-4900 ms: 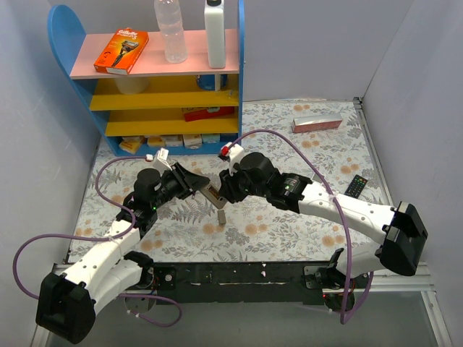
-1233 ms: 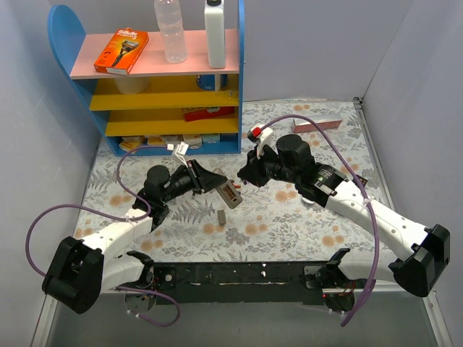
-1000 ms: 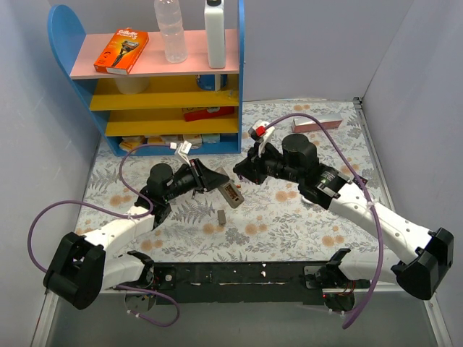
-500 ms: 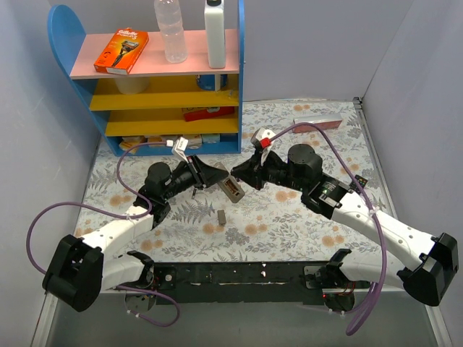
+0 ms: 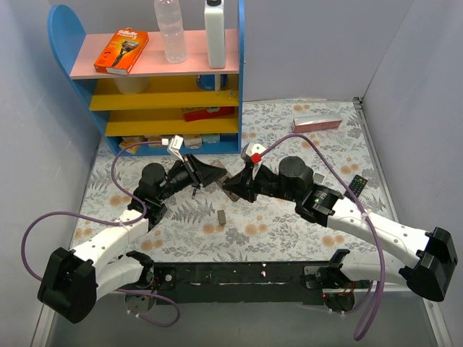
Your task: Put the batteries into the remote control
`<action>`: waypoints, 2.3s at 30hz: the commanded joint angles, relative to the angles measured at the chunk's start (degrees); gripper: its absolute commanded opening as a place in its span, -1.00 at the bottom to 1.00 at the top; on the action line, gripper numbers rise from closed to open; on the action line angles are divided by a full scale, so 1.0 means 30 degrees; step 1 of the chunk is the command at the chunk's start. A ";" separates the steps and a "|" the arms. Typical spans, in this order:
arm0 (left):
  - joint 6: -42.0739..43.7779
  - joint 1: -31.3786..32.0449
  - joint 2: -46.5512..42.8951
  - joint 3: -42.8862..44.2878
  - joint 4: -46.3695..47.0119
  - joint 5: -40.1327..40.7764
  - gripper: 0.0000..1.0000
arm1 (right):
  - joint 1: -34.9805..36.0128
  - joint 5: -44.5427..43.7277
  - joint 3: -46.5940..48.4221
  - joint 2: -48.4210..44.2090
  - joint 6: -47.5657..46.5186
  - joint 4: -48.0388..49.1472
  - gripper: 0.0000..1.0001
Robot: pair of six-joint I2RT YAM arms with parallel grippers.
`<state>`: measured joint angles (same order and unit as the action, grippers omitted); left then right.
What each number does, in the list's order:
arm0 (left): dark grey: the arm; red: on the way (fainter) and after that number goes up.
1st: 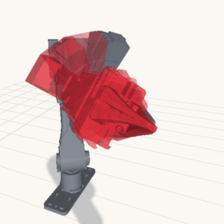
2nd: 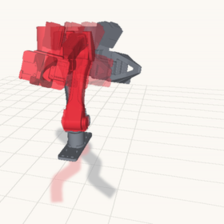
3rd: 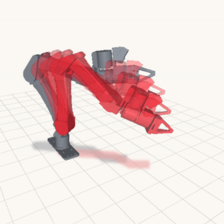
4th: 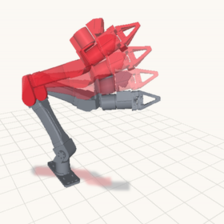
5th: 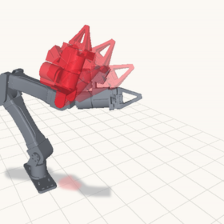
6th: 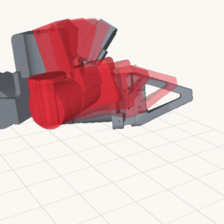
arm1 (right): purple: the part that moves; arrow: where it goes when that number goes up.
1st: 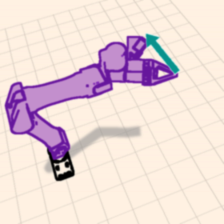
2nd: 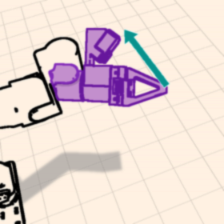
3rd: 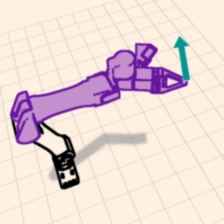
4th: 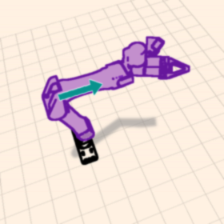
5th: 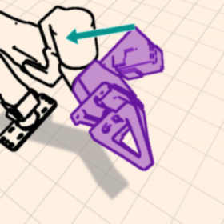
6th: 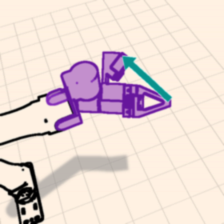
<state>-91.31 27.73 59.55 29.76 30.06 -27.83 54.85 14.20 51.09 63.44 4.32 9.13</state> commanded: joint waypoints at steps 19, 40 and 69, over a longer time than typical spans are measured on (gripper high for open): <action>-0.0530 0.0075 -0.0837 0.0569 -0.0589 0.0490 -1.00 | 0.0291 -0.3033 -0.1031 0.0972 -0.1380 0.2348 -0.97; -0.0326 0.0221 -0.0895 0.1126 -0.2463 0.0314 -1.00 | 0.0291 -0.3824 -0.1210 0.1118 -0.2639 0.1706 -0.97; -0.0091 0.0251 -0.1012 0.2151 -0.5274 0.0636 -1.00 | 0.0291 -0.6284 -0.2821 0.1764 -0.0150 0.1645 -0.68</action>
<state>-90.30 28.27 58.63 33.50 12.95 -24.40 56.49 1.39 44.93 68.36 2.24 15.42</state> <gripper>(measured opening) 0.263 0.154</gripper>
